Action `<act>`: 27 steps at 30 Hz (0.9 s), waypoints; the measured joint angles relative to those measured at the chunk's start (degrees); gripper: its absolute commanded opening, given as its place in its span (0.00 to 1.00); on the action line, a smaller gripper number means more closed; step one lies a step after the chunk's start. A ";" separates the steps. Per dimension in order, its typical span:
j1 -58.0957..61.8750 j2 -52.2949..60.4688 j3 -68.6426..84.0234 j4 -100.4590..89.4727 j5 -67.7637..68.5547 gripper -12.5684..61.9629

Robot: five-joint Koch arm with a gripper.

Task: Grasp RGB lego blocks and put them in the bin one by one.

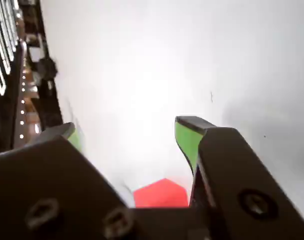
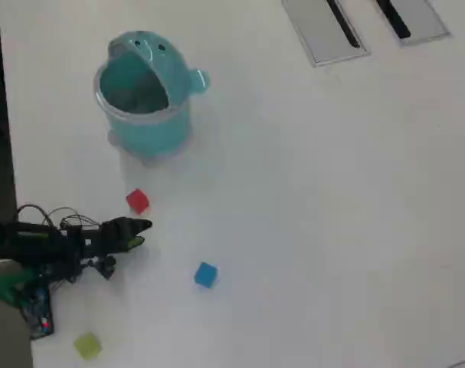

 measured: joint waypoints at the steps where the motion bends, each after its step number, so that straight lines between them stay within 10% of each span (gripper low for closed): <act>1: 0.09 0.00 0.00 0.00 0.00 0.63; 27: -1.05 0.00 0.00 -1.76 -4.66 0.62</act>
